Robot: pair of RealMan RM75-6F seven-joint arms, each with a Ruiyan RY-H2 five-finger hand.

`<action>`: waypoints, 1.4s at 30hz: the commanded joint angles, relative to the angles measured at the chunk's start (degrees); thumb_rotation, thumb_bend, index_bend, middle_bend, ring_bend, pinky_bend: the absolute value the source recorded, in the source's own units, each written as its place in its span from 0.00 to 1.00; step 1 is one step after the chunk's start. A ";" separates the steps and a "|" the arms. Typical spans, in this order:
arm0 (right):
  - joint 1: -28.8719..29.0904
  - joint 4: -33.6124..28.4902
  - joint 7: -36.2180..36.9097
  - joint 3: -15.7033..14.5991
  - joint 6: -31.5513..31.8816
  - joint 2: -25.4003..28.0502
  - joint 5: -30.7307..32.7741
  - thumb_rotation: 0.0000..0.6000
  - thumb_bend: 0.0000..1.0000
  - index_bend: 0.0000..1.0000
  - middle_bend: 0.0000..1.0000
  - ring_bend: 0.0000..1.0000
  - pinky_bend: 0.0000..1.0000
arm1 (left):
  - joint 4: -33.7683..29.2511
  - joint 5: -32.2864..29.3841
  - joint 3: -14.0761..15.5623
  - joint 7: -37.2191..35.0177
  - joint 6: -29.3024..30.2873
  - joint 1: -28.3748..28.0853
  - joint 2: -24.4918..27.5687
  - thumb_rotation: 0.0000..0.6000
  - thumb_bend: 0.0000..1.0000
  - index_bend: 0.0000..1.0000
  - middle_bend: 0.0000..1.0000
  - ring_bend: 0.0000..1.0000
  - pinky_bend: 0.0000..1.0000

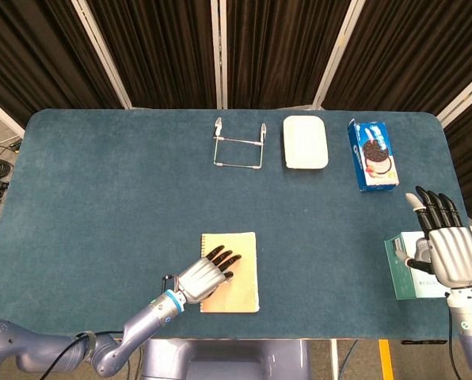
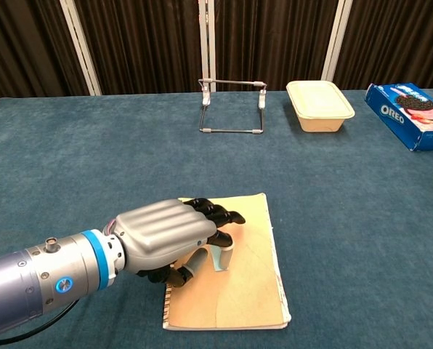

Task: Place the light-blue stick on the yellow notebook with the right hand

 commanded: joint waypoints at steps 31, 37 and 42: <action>-0.19 -0.81 -3.11 -0.04 -0.87 -0.40 1.29 1.00 0.00 0.01 0.00 0.00 0.00 | -15.23 -0.81 -7.33 -5.45 22.46 11.70 24.48 1.00 0.06 0.00 0.00 0.00 0.00; -0.40 -1.86 -5.91 0.01 -0.96 -0.73 2.05 1.00 0.00 0.00 0.00 0.00 0.00 | -16.53 0.63 -4.61 -7.34 30.16 18.65 29.85 1.00 0.00 0.00 0.00 0.00 0.00; -0.52 -2.27 -7.35 0.16 -0.73 -1.03 2.32 1.00 0.00 0.00 0.00 0.00 0.00 | -15.76 2.64 -1.85 -10.24 34.67 23.54 31.62 1.00 0.00 0.00 0.00 0.00 0.00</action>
